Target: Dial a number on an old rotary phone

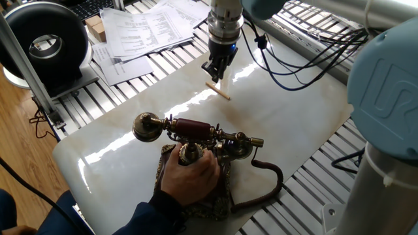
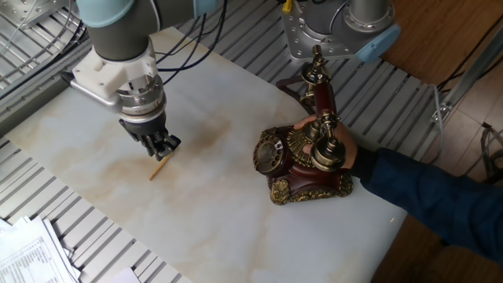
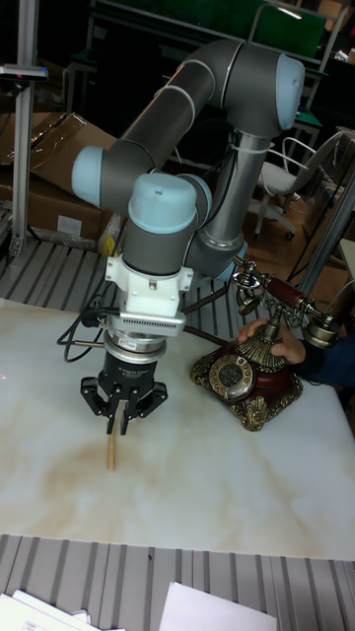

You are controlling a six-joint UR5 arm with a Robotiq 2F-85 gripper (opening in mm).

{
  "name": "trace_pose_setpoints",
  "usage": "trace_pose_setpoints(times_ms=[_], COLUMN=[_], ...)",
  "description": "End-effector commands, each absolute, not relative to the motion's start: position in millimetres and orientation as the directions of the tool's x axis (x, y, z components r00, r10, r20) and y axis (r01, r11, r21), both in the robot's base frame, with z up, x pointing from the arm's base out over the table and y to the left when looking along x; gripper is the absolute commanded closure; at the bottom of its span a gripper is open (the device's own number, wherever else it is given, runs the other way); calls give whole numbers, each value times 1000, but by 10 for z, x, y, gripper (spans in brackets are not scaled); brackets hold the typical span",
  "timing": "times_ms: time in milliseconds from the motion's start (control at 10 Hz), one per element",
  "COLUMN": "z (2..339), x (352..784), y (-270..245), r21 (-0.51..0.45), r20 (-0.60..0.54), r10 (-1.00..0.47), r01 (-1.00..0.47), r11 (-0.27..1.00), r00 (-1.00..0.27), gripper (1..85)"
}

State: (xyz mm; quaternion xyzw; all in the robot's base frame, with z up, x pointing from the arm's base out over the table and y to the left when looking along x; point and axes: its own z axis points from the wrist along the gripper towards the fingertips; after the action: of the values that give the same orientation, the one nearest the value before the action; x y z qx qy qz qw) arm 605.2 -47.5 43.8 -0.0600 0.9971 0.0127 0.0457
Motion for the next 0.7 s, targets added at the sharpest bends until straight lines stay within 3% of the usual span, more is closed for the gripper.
trace_pose_setpoints(times_ms=[0,600], z=[400,564], x=[6080,5958], y=[-460,-544], r21=[33,33], r20=[-123,-74], r10=[-112,-125], r01=[-117,-128], r11=[993,991], r00=[-986,-989], gripper=[610,617])
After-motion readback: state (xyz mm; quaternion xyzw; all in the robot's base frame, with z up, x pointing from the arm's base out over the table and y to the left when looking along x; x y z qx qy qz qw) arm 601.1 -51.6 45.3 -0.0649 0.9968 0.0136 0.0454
